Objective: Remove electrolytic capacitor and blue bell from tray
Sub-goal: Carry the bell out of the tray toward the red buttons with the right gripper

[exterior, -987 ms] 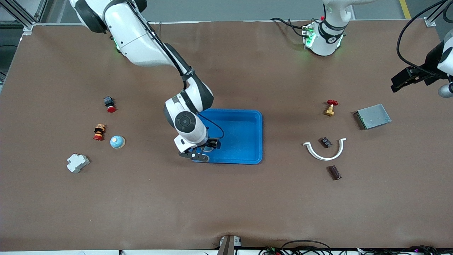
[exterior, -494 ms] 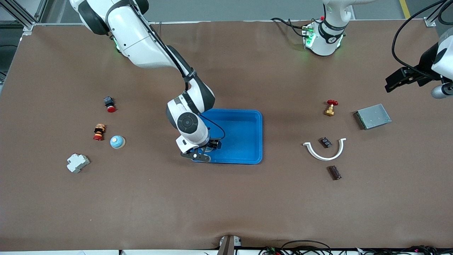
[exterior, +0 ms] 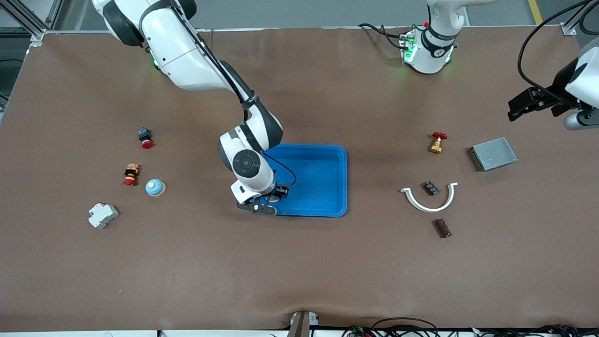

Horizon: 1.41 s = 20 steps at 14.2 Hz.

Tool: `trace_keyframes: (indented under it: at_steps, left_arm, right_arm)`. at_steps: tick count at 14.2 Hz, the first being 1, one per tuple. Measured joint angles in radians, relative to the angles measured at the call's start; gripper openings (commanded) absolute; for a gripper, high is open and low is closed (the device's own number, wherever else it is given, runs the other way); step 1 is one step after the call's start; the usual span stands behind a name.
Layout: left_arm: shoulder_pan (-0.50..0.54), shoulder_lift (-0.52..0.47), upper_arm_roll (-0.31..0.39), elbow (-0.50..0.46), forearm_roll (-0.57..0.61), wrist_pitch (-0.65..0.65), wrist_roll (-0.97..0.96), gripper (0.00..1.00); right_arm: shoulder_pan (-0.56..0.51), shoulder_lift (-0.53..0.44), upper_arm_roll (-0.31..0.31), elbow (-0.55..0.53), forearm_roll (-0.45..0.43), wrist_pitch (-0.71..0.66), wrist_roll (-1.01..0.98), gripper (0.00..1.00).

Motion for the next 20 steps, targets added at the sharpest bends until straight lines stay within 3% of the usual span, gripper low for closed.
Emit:
trace_keyframes:
  at_steps: [3, 6, 8, 11, 15, 20]
  left_arm:
    - [0.001, 0.000, 0.000, 0.001, 0.000, 0.008, 0.000, 1.00]
    - [0.001, -0.002, 0.001, 0.002, 0.000, 0.008, 0.000, 1.00]
    - [0.002, -0.001, 0.001, 0.002, 0.000, 0.008, 0.000, 1.00]
    - [0.003, -0.001, 0.001, 0.002, -0.001, 0.008, 0.000, 1.00]
    - [0.002, -0.002, 0.002, 0.009, -0.028, 0.008, 0.000, 1.00]
    - [0.003, 0.005, 0.002, 0.009, -0.028, 0.011, 0.000, 1.00]
  right_arm:
    - [-0.001, -0.003, -0.002, 0.031, 0.000, -0.055, 0.000, 0.02]
    - [-0.008, -0.020, -0.011, 0.148, -0.001, -0.316, -0.005, 0.02]
    - [-0.039, -0.064, -0.015, 0.207, -0.002, -0.445, -0.072, 0.02]
    - [-0.134, -0.180, -0.018, 0.182, -0.002, -0.523, -0.241, 0.00]
    - [-0.253, -0.372, -0.020, -0.028, -0.019, -0.485, -0.433, 0.00]
    - [-0.392, -0.584, -0.021, -0.489, -0.044, -0.124, -0.700, 0.00]
